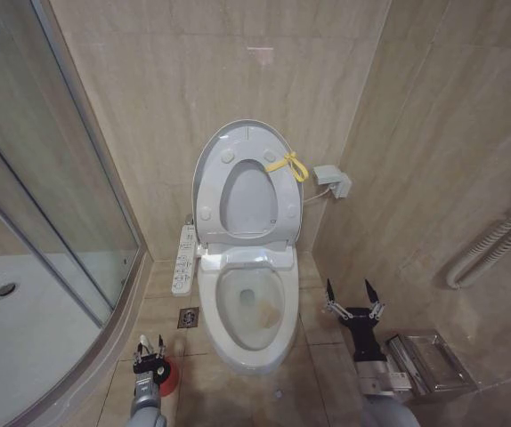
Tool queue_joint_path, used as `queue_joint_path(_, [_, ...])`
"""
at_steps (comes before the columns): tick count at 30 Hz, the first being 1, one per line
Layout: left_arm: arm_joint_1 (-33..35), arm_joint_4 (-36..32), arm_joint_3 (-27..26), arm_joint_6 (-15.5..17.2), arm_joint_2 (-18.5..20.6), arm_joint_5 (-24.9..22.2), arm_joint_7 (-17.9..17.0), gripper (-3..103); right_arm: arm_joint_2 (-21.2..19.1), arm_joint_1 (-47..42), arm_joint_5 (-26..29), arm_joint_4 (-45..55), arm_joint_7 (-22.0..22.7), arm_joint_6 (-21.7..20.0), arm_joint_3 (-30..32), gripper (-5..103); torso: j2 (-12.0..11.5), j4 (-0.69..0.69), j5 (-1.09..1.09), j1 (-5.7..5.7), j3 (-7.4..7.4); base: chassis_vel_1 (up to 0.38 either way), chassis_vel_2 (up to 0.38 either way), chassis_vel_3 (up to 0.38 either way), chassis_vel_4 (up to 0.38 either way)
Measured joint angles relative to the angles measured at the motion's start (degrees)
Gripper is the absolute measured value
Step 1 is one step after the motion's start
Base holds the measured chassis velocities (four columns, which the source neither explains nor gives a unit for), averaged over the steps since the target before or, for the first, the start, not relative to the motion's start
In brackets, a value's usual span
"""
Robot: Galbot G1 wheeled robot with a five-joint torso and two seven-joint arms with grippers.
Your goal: Open the toilet lid, clean the toilet bowl with a toilet brush, close the toilet lid, and flush.
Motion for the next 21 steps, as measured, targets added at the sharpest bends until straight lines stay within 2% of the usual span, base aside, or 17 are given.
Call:
queue_joint_path(1, [0.15,-0.13,-0.01,0.01,0.01,-0.13,0.03,45,0.04,0.05,-0.04,-0.09,-0.01,-0.01,-0.02,100,0.0,0.0,0.0,0.0,0.0,0.0,0.0,0.0,0.0])
queue_joint_path(6, [0.87,-1.28,0.0,0.07,-0.02,-0.44,0.31,45,0.2,-0.03,-0.19,-0.14,-0.08,-0.01,-0.04,100,0.01,0.0,0.0,0.0,0.0,0.0,0.0,0.0,0.0])
queue_joint_path(7, [1.2,-1.83,0.04,0.11,-0.02,-0.57,0.43,19,0.25,-0.08,-0.26,-0.14,-0.09,-0.01,-0.04,100,0.01,0.0,0.0,0.0,0.0,0.0,0.0,0.0,0.0])
queue_joint_path(21, [8.14,-13.55,-1.05,0.81,2.28,-1.92,-0.24,19,1.22,-0.53,-1.31,0.06,-0.16,0.02,-0.06,100,0.01,0.0,0.0,0.0,0.0,0.0,0.0,0.0,0.0])
